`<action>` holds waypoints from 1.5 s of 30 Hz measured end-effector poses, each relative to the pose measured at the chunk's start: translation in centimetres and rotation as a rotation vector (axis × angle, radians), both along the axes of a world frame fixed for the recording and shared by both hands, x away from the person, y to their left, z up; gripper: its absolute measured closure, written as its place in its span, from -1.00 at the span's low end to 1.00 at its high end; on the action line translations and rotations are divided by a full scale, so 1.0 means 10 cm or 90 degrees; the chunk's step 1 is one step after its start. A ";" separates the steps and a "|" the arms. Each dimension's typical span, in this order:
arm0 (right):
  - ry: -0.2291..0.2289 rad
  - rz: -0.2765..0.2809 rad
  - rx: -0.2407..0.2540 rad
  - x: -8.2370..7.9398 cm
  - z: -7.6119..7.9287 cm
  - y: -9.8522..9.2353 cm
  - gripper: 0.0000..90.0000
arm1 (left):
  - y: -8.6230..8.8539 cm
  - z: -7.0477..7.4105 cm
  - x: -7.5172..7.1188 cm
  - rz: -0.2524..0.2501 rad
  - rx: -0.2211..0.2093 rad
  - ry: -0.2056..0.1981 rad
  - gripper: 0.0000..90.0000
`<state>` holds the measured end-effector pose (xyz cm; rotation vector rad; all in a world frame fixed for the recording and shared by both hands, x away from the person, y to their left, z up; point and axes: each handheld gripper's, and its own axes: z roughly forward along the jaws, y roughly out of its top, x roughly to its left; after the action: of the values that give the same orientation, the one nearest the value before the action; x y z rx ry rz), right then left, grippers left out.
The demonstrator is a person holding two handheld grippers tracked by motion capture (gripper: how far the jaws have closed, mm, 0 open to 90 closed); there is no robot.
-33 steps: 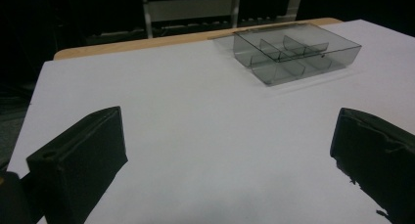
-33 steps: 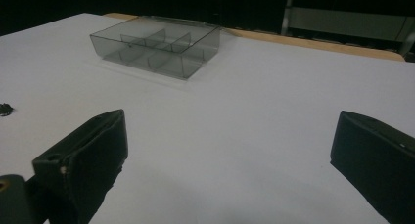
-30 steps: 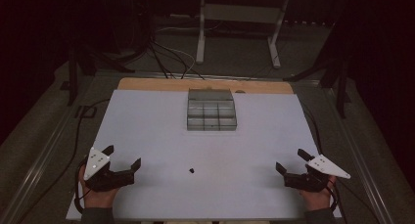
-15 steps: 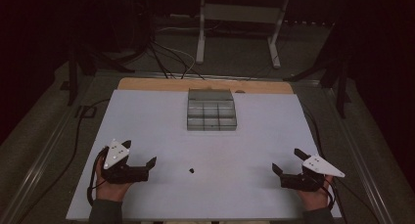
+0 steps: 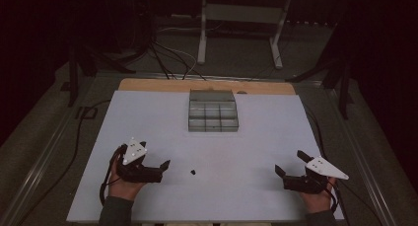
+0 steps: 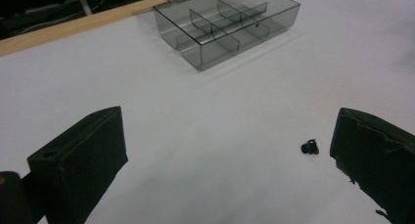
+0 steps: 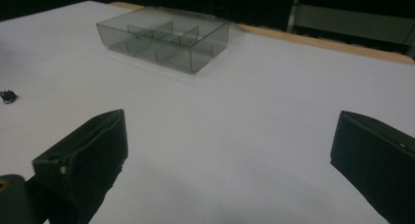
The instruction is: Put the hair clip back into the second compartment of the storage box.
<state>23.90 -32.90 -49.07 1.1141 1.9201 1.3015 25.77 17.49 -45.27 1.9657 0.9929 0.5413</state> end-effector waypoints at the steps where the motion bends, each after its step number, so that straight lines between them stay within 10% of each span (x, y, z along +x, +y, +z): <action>1: -0.002 -0.003 0.002 -0.01 0.00 0.00 -0.99 | -0.02 0.00 0.01 -0.001 0.003 0.004 -0.97; 45: 0.000 -0.024 0.006 -0.02 -0.02 0.00 -0.99 | -0.74 -0.39 0.25 -0.116 0.058 0.122 -0.75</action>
<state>23.66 -32.93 -49.25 1.1486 1.8861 1.2921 28.30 10.10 -49.17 2.1944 0.9053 0.3050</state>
